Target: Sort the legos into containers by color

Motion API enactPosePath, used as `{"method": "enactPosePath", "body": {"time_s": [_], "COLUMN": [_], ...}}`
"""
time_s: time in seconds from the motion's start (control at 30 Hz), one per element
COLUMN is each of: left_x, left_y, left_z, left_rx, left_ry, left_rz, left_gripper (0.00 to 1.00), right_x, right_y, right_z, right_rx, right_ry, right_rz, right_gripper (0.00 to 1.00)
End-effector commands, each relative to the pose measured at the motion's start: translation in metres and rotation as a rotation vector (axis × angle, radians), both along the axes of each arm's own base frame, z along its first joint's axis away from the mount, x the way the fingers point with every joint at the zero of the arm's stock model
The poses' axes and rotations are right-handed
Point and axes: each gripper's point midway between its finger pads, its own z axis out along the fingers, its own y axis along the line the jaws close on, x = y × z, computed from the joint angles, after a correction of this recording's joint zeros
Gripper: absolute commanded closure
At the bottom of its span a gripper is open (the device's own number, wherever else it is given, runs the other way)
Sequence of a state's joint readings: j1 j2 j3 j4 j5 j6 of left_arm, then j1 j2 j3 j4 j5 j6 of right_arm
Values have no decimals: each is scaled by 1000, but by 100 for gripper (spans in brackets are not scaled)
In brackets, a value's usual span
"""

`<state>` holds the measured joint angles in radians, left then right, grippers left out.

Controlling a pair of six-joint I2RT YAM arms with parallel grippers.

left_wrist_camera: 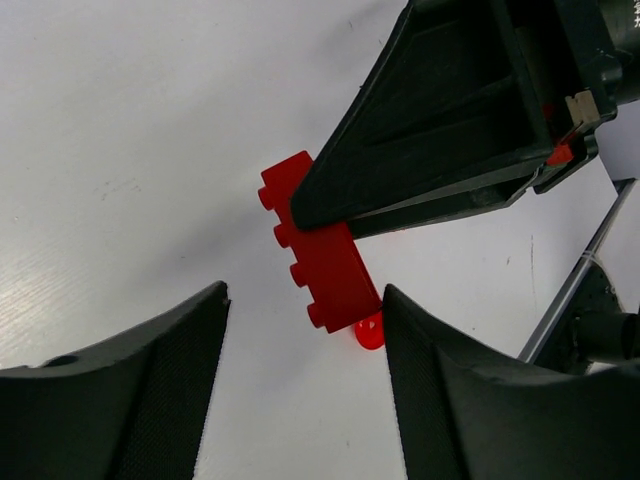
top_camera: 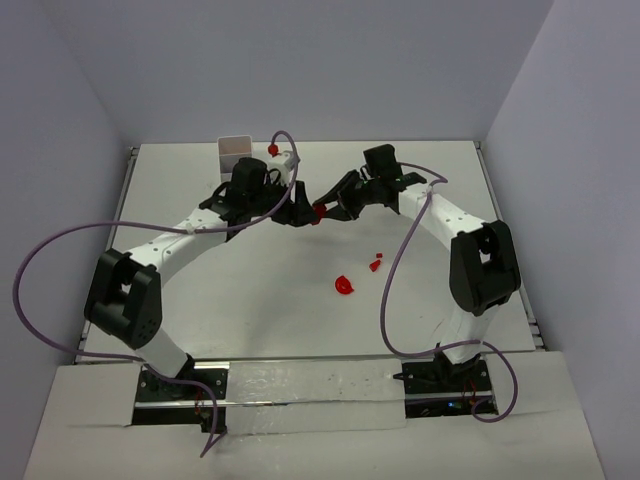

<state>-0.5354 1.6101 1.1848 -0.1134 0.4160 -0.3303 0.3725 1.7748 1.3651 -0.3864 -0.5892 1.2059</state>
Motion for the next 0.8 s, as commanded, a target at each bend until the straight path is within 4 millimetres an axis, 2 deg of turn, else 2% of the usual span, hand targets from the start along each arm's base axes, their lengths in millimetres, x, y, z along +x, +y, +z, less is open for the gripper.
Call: {"method": "enactPosePath", "body": {"time_s": [0.0,0.27,0.3,0.37,0.4,0.53,0.6,0.7,0.73,0.77], "left_x": [7,8,8,8,9,13,18,30,40,38], "left_y": [-10,-9,-9,-7,-6,10,24,67,86,91], "left_z": [14,19,19,19,18,17,16,12,12,7], "left_rx": [-26,-50,-51,-54,-52,-23,1,82,116,139], "left_ry": [-15,-20,-19,-12,-9,-18,-25,-47,-55,-46], "left_rz": [-11,-9,-10,-12,-10,9,39,125,177,175], "left_gripper": [39,70,76,89,100,100,100,100,100,100], "right_x": [-2,-5,-5,-6,-5,-5,-4,1,5,5], "right_y": [2,4,4,6,6,6,3,-3,-5,-7], "right_z": [28,27,27,28,30,32,34,44,50,50], "right_rx": [59,75,79,89,96,89,82,71,61,57], "right_ry": [-71,-67,-68,-75,-83,-98,-114,-168,-204,-202], "right_rz": [3,14,15,21,22,22,21,26,31,28], "right_gripper": [100,100,96,79,57,20,13,9,9,9]}}
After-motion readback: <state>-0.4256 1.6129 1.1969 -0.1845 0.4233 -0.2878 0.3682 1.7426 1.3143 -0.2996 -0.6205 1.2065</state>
